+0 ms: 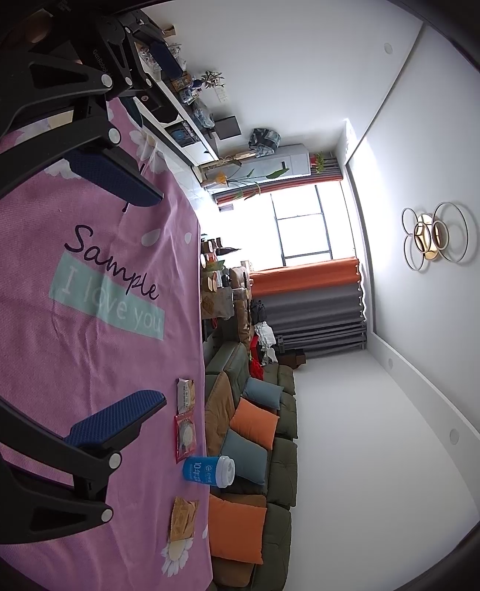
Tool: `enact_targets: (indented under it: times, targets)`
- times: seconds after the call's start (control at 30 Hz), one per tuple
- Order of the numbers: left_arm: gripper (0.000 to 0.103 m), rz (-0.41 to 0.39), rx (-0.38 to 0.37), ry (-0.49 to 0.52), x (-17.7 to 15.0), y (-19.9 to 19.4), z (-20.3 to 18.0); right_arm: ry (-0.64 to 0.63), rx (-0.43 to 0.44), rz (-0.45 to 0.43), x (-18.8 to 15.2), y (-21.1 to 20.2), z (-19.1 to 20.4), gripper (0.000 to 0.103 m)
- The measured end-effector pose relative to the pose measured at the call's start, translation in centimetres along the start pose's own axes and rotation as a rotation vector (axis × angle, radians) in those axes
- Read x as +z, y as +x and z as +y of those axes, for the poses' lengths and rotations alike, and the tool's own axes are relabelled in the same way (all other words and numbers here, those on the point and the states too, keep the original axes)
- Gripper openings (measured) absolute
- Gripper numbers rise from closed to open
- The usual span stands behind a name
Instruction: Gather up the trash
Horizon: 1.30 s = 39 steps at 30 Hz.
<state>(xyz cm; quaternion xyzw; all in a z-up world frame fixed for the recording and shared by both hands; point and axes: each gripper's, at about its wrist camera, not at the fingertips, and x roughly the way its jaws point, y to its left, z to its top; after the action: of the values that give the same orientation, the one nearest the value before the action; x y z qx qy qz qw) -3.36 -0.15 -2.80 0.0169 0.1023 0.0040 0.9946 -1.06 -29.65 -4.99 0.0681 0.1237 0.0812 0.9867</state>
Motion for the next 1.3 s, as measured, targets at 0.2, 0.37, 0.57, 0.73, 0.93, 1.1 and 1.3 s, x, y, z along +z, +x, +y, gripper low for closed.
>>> enact_targets:
  times: [0.2, 0.37, 0.57, 0.73, 0.93, 1.1, 1.3]
  targets:
    - [0.097, 0.003, 0.001, 0.0, -0.03, 0.09, 0.0, 0.0, 0.0, 0.0, -0.03, -0.07, 0.04, 0.096]
    - [0.097, 0.006, 0.002, -0.001, -0.06, 0.18, 0.01, 0.002, -0.001, -0.003, -0.06, -0.16, -0.01, 0.096]
    - [0.097, 0.008, 0.004, -0.001, -0.11, 0.15, 0.01, 0.003, -0.002, -0.002, -0.06, -0.15, -0.02, 0.096]
    - [0.097, 0.012, 0.006, 0.001, -0.14, 0.13, 0.03, 0.003, -0.001, -0.003, -0.06, -0.17, -0.03, 0.096]
    - [0.097, 0.014, 0.007, 0.004, -0.2, 0.12, 0.11, 0.003, -0.001, -0.003, -0.06, -0.17, -0.05, 0.096]
    - [0.097, 0.014, 0.009, 0.003, -0.17, 0.09, 0.12, 0.002, -0.002, -0.004, -0.08, -0.17, -0.05, 0.096]
    - [0.097, 0.015, 0.009, 0.004, -0.1, 0.17, 0.01, 0.004, -0.001, -0.003, -0.04, -0.24, -0.06, 0.096]
